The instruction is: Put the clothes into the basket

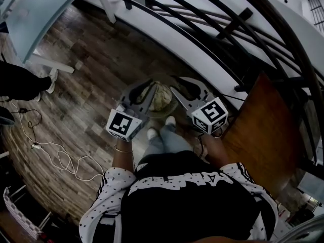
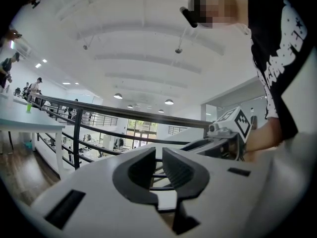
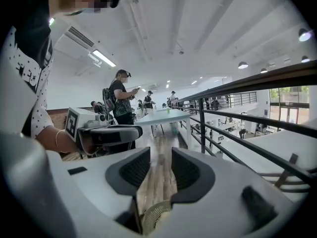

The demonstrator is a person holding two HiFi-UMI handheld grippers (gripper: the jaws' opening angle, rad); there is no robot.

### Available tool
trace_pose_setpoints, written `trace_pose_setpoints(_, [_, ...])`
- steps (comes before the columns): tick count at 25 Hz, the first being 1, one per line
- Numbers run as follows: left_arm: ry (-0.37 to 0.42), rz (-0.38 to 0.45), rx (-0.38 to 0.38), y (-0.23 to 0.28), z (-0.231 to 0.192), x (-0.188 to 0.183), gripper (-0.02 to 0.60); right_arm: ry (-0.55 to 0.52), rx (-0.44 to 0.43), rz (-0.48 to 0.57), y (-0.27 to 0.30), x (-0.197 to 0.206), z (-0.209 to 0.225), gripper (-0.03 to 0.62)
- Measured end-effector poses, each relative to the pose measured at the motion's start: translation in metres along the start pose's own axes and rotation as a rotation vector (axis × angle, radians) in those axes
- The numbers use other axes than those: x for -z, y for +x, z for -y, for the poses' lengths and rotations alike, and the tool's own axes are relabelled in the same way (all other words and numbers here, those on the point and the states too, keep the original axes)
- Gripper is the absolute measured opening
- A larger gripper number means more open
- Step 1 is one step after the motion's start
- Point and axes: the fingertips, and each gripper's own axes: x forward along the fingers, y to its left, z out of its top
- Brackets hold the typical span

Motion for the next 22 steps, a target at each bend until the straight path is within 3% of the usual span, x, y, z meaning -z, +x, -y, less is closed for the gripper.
trace_pose_setpoints(15, [0.031,-0.005,-0.007,-0.006,0.012,-0.008,0.044,0.002,-0.014,0.035,-0.011,-0.006,-0.009,0.118])
trace_pose_setpoints(22, [0.024,-0.010,0.007,-0.013,0.021,-0.010,0.032,-0.005,0.011,0.048,-0.018,-0.011,-0.011,0.046])
